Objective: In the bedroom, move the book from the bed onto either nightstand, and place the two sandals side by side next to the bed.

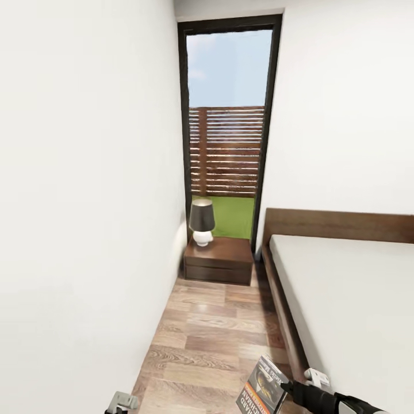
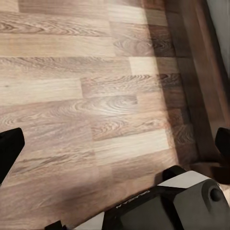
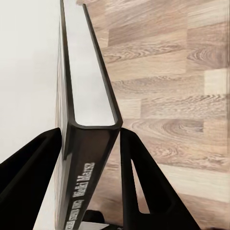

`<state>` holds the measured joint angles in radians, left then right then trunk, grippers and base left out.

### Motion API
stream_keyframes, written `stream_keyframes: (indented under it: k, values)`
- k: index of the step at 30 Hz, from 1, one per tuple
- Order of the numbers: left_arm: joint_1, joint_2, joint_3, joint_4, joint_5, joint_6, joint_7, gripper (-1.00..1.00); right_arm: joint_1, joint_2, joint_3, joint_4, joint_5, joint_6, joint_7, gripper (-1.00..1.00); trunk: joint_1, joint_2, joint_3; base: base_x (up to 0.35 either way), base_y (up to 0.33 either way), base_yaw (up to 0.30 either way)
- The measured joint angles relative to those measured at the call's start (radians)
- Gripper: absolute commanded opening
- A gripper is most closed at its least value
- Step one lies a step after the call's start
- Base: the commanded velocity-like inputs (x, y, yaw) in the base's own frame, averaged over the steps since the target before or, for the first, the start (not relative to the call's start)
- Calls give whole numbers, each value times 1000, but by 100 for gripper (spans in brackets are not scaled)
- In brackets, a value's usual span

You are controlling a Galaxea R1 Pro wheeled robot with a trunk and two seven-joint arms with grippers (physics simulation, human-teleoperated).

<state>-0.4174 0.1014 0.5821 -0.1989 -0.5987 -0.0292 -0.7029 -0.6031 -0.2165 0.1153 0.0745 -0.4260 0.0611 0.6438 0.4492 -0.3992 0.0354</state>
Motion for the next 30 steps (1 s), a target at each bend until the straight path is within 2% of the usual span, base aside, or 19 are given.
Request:
stream_keyframes:
  k: [9, 16, 30]
  values:
    - [-1, 0, 0, 0, 0, 0, 0, 100, 0, 0, 2, 0, 0, 0, 0, -100, 0, 0, 3, 43, 0, -285]
    - [0, 0, 0, 0, 0, 0, 0, 100, 0, 0, 0, 0, 0, 0, 0, -100, 0, 0, 4, 45, 0, -71]
    - [0, 0, 0, 0, 0, 0, 0, 100, 0, 0, 1, 0, 0, 0, -1, -100, 0, 0, 4, 300, 0, -36]
